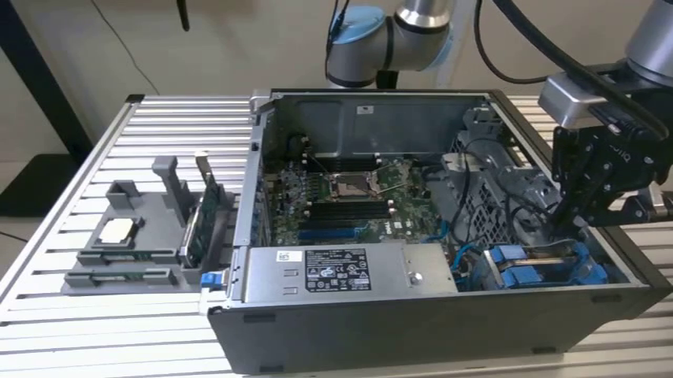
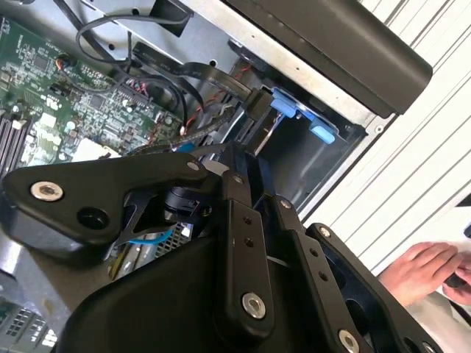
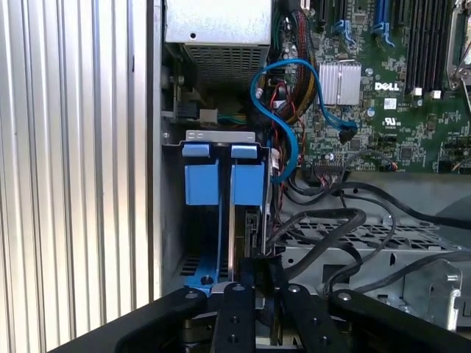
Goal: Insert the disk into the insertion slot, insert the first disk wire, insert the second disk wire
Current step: 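Insert the first disk wire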
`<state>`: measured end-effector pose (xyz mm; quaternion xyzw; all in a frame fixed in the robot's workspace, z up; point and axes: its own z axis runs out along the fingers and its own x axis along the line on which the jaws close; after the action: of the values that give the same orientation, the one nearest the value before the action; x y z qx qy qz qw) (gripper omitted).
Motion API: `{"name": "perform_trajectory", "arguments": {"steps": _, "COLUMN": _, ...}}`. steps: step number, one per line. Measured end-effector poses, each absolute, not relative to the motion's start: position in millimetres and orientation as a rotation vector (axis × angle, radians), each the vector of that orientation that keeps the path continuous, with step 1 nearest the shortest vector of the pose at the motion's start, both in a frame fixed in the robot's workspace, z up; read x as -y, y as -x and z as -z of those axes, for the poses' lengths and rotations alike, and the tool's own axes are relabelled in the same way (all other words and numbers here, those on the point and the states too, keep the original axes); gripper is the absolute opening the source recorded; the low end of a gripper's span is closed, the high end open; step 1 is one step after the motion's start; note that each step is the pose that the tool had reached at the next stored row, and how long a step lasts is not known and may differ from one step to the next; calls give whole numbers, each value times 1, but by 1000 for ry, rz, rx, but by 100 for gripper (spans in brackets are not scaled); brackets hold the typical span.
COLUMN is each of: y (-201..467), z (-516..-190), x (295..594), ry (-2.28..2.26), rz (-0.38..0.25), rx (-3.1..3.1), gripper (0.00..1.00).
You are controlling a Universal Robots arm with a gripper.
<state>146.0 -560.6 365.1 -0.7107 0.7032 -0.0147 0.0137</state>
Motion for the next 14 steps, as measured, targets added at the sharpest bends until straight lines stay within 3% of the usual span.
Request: {"name": "perform_trajectory", "arguments": {"steps": 14, "y": -152, "z": -359, "x": 565, "ry": 2201, "rz": 14, "rx": -2189, "gripper": 19}}
